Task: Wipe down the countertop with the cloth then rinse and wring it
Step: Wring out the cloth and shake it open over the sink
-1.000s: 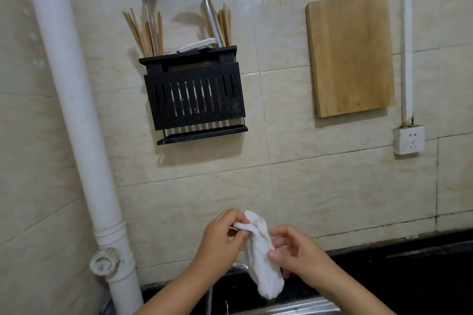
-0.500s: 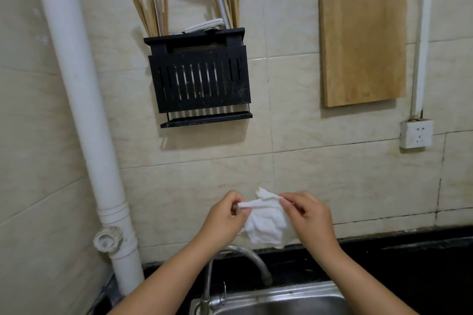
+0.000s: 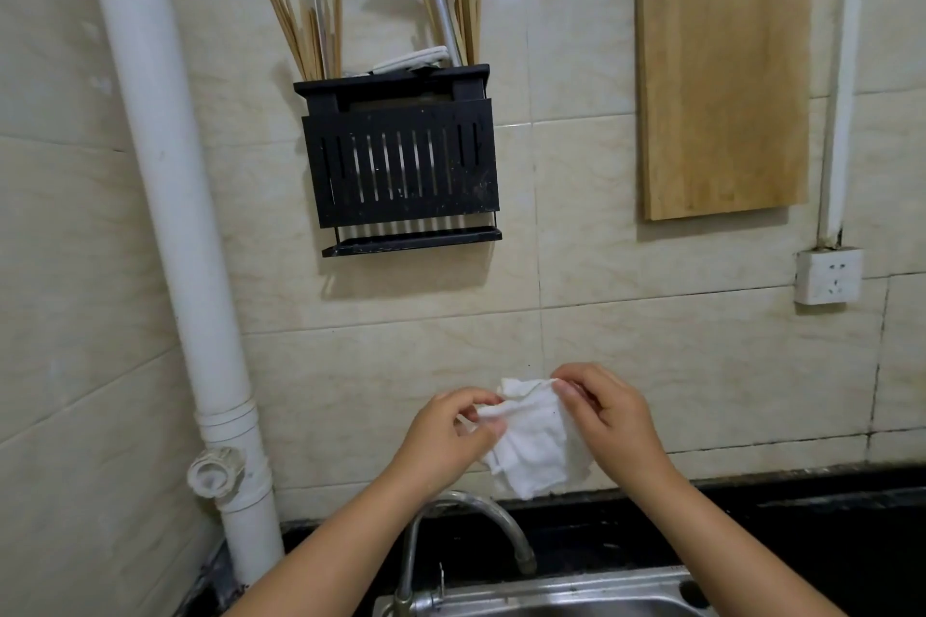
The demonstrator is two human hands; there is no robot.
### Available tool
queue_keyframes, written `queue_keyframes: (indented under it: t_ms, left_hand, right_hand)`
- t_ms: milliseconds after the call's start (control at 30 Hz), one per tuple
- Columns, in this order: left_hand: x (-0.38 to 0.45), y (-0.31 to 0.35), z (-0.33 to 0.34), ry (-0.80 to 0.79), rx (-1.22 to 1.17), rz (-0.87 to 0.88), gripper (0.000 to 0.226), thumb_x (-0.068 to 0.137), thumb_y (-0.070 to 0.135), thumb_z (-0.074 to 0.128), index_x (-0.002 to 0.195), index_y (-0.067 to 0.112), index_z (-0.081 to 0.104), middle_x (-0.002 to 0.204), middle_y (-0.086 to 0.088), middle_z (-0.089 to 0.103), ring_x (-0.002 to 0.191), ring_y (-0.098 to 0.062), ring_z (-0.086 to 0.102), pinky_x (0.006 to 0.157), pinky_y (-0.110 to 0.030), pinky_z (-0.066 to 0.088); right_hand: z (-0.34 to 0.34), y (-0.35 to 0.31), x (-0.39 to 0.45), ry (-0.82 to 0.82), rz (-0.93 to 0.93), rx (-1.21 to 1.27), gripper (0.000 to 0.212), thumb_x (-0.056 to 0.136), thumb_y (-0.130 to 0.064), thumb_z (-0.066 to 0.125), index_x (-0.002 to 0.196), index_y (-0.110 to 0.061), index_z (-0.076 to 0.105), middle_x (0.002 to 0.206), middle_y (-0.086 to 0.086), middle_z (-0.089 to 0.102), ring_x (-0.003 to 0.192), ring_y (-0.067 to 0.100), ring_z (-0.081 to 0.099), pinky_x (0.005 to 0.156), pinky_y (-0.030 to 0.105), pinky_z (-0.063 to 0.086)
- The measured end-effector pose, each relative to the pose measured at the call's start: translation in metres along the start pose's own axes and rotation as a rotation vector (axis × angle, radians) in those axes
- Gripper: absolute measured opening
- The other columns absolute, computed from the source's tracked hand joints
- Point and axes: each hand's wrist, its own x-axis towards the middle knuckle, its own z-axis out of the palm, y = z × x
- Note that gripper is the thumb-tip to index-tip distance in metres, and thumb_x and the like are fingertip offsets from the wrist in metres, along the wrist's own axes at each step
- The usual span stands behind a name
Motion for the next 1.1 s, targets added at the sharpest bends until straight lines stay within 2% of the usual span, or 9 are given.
queue_keyframes:
  t_ms: [67, 167, 267, 367, 467, 600, 800, 933, 1100]
  left_hand:
    - [-0.003, 0.003, 0.000, -0.030, -0.044, -0.011, 0.026, 0.082, 0.008, 0.064, 0.081, 0.033, 0.058, 0.077, 0.012, 0.053, 0.061, 0.000, 0.047, 0.060, -0.008, 0.039]
    - [-0.004, 0.006, 0.001, -0.017, -0.009, 0.008, 0.023, 0.084, 0.008, 0.060, 0.078, 0.030, 0.060, 0.085, 0.015, 0.060, 0.088, -0.005, 0.057, 0.073, -0.011, 0.041]
    - [-0.001, 0.002, -0.002, 0.082, 0.259, 0.031, 0.012, 0.084, 0.011, 0.060, 0.082, 0.015, 0.071, 0.096, 0.002, 0.065, 0.100, -0.014, 0.055, 0.072, -0.012, 0.033]
    - [0.002, -0.004, -0.002, -0.004, 0.424, -0.022, 0.016, 0.084, 0.013, 0.061, 0.095, 0.007, 0.071, 0.104, -0.007, 0.065, 0.096, -0.017, 0.053, 0.072, -0.016, 0.030]
    - [0.001, -0.002, -0.003, 0.068, 0.206, 0.009, 0.015, 0.085, 0.007, 0.058, 0.077, 0.019, 0.062, 0.079, 0.002, 0.060, 0.074, -0.013, 0.048, 0.063, -0.014, 0.033]
    - [-0.001, -0.003, 0.005, 0.059, 0.173, -0.060, 0.033, 0.091, 0.008, 0.047, 0.064, 0.024, 0.039, 0.064, 0.005, 0.043, 0.068, -0.015, 0.042, 0.053, -0.012, 0.030]
    - [-0.002, 0.010, 0.008, 0.075, 0.228, 0.168, 0.010, 0.094, 0.014, 0.045, 0.085, 0.016, 0.041, 0.073, 0.001, 0.047, 0.074, -0.015, 0.043, 0.057, -0.023, 0.027]
    - [-0.001, 0.009, 0.012, 0.118, 0.204, 0.135, 0.009, 0.096, 0.018, 0.040, 0.088, 0.017, 0.038, 0.061, 0.007, 0.041, 0.066, -0.017, 0.042, 0.051, -0.013, 0.028]
    - [0.002, -0.004, 0.013, 0.055, 0.243, 0.062, 0.013, 0.095, 0.021, 0.044, 0.104, 0.012, 0.044, 0.061, 0.003, 0.043, 0.060, -0.017, 0.044, 0.054, -0.024, 0.032]
  right_hand:
    - [-0.001, -0.001, 0.001, -0.035, -0.023, -0.015, 0.049, 0.078, -0.044, 0.037, 0.086, -0.005, 0.067, 0.073, -0.027, 0.051, 0.075, -0.021, 0.051, 0.066, -0.001, 0.037]
    - [0.000, 0.000, -0.001, -0.114, 0.009, -0.137, 0.042, 0.084, -0.042, 0.036, 0.093, -0.008, 0.059, 0.060, -0.019, 0.045, 0.057, -0.001, 0.049, 0.057, 0.011, 0.036]
    - [0.002, 0.011, 0.000, -0.296, 0.143, -0.172, 0.020, 0.091, -0.028, 0.044, 0.087, -0.013, 0.057, 0.071, -0.011, 0.050, 0.075, 0.013, 0.051, 0.062, 0.011, 0.033]
    - [0.005, 0.019, -0.006, -0.504, 0.257, -0.201, 0.014, 0.088, -0.012, 0.056, 0.079, -0.017, 0.064, 0.088, -0.001, 0.058, 0.088, 0.014, 0.055, 0.070, 0.015, 0.037]
    - [0.005, 0.020, -0.017, -0.327, 0.307, 0.065, 0.024, 0.085, -0.006, 0.060, 0.071, -0.026, 0.061, 0.086, -0.007, 0.059, 0.078, -0.001, 0.057, 0.069, 0.006, 0.042]
    - [0.009, 0.019, -0.026, -0.366, 0.387, 0.071, 0.025, 0.090, -0.009, 0.053, 0.070, -0.024, 0.052, 0.073, -0.009, 0.056, 0.069, 0.014, 0.051, 0.058, 0.009, 0.037]
    - [0.003, 0.015, -0.026, -0.243, 0.440, 0.169, 0.027, 0.092, -0.010, 0.049, 0.069, -0.022, 0.048, 0.065, -0.006, 0.048, 0.059, 0.007, 0.042, 0.054, 0.014, 0.033]
    - [-0.004, 0.006, -0.027, -0.220, 0.470, 0.268, 0.025, 0.094, -0.012, 0.046, 0.070, -0.020, 0.047, 0.060, -0.006, 0.042, 0.052, 0.002, 0.037, 0.051, 0.019, 0.030]
    - [-0.007, 0.002, -0.025, -0.283, 0.542, 0.285, 0.022, 0.095, -0.014, 0.044, 0.074, -0.018, 0.048, 0.064, 0.000, 0.042, 0.059, 0.013, 0.035, 0.052, 0.025, 0.027]
